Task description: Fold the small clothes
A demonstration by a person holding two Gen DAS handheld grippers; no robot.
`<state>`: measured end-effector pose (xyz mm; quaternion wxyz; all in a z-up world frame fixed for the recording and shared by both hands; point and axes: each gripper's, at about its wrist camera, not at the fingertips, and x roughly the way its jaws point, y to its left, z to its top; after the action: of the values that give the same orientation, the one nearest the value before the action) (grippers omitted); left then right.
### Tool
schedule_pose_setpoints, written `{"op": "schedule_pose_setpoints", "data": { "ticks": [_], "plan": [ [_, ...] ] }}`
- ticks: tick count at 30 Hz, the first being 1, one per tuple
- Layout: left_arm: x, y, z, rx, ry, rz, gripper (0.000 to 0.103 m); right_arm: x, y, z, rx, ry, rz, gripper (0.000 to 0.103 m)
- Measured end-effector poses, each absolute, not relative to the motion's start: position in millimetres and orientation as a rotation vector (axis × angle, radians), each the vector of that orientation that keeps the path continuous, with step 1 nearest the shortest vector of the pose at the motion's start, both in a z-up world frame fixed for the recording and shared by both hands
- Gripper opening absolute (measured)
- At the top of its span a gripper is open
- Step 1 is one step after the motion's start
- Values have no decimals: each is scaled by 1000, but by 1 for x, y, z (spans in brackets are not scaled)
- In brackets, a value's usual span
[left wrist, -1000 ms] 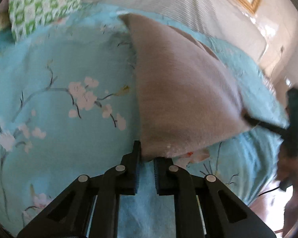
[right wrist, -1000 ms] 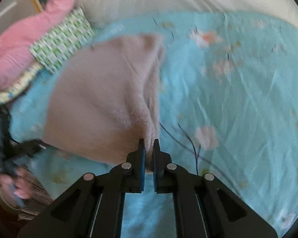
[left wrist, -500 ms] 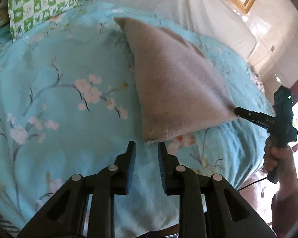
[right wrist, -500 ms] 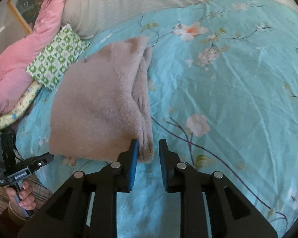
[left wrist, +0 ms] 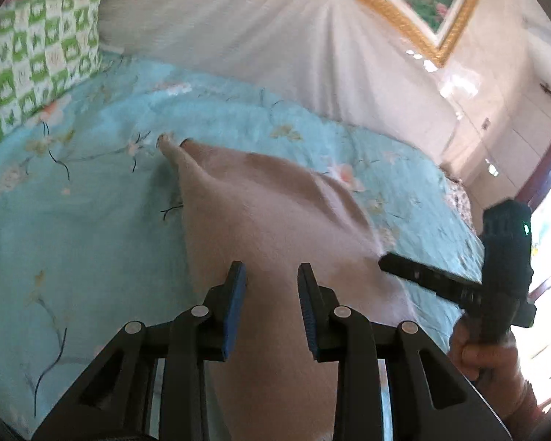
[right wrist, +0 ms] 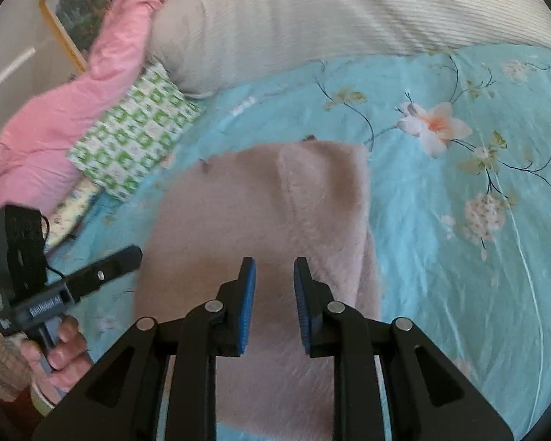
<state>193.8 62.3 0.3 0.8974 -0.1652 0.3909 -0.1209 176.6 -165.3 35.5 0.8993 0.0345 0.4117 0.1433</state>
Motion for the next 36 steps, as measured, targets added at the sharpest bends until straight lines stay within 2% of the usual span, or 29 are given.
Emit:
{"op": "schedule_pose_setpoints", "data": {
  "ticks": [3, 6, 14, 18, 19, 27, 31, 36],
  "plan": [
    [216, 67, -18, -356, 876, -230, 25, 188, -174, 20, 54, 884, 259, 20],
    [227, 68, -36, -353, 904, -220, 26, 195, -191, 7, 74, 886, 239, 19],
    [232, 65, -37, -316, 899, -214, 27, 200, -198, 5, 102, 885, 249, 19],
    [212, 65, -22, -311, 867, -214, 26, 189, -200, 13, 127, 871, 254, 19],
    [203, 65, -17, -303, 856, -211, 25, 183, -200, 16, 126, 865, 252, 22],
    [128, 51, -5, -281, 827, -289, 24, 130, -204, 34, 108, 826, 274, 22],
    [101, 43, -12, -307, 837, -328, 24, 105, -202, 25, 87, 849, 290, 22],
    [101, 42, -48, -323, 930, -286, 24, 97, -208, -4, 50, 916, 237, 22]
  ]
}}
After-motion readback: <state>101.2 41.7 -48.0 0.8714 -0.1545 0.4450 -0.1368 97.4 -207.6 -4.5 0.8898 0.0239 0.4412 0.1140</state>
